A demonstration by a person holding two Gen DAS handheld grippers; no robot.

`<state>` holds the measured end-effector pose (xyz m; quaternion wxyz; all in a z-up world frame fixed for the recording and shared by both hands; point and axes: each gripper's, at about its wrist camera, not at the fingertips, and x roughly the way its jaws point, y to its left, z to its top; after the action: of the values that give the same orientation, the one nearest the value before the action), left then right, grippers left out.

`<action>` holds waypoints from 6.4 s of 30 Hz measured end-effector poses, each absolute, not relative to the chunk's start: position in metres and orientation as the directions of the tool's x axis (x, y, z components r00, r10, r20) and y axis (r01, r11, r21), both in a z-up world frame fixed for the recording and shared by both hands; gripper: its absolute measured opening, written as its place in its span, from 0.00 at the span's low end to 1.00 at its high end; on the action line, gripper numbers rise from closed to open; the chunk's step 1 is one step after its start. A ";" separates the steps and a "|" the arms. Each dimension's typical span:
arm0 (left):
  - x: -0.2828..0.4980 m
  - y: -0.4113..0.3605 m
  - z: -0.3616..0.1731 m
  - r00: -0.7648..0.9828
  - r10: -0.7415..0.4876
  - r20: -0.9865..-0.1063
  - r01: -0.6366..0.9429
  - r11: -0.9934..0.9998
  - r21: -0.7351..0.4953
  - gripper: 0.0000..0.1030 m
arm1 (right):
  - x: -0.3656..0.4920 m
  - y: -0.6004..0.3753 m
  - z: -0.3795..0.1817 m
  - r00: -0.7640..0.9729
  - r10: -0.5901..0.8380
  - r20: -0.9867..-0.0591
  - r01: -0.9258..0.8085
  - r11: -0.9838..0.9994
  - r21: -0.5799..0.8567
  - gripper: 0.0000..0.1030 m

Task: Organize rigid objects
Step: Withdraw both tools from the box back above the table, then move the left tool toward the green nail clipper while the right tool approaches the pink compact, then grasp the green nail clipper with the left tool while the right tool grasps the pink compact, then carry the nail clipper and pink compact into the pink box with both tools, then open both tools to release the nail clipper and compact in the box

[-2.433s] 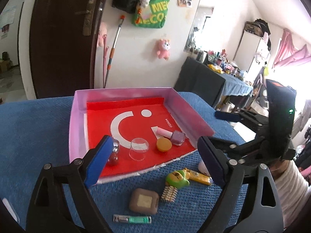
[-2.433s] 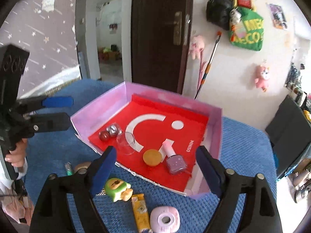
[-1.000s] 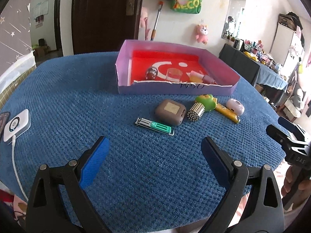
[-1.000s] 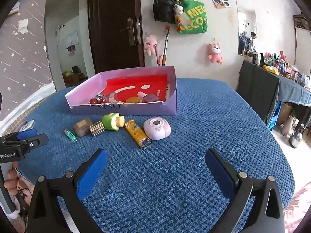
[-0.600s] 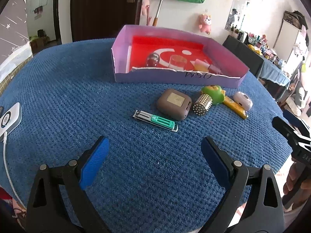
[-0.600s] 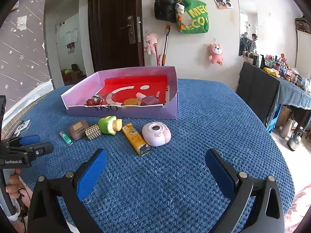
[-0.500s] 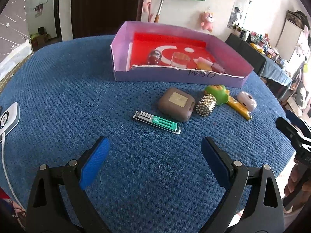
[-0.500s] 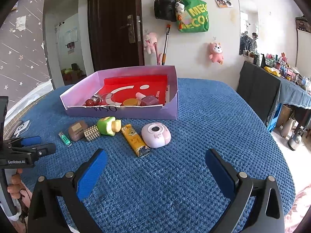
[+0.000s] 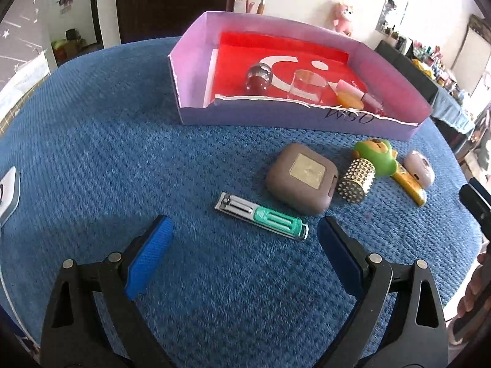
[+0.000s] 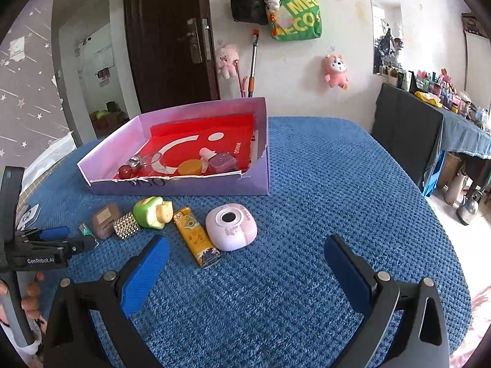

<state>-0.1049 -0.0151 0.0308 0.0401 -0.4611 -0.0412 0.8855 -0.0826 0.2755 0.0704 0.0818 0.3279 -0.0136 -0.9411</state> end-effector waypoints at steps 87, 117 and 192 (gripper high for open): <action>-0.096 -0.061 0.042 -0.608 0.098 -0.788 -0.015 -0.994 -0.112 0.12 | -0.133 0.255 0.054 -0.653 -0.236 -0.720 0.229 -0.967 0.109 0.49; -0.079 -0.048 0.097 -0.686 0.176 -0.706 -0.115 -0.984 -0.133 0.12 | -0.121 0.245 0.099 -0.695 -0.284 -0.660 0.291 -0.951 0.102 0.49; -0.359 0.078 0.053 -0.357 0.253 -0.899 -0.314 -0.939 -0.140 0.13 | -0.332 0.171 0.053 -0.578 -0.002 -0.816 0.374 -0.889 -0.263 0.49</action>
<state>-0.3592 0.0784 0.0534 0.1722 -0.5400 0.0280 0.8234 -0.3324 0.1713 0.0530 0.1088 0.4462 0.2085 -0.8635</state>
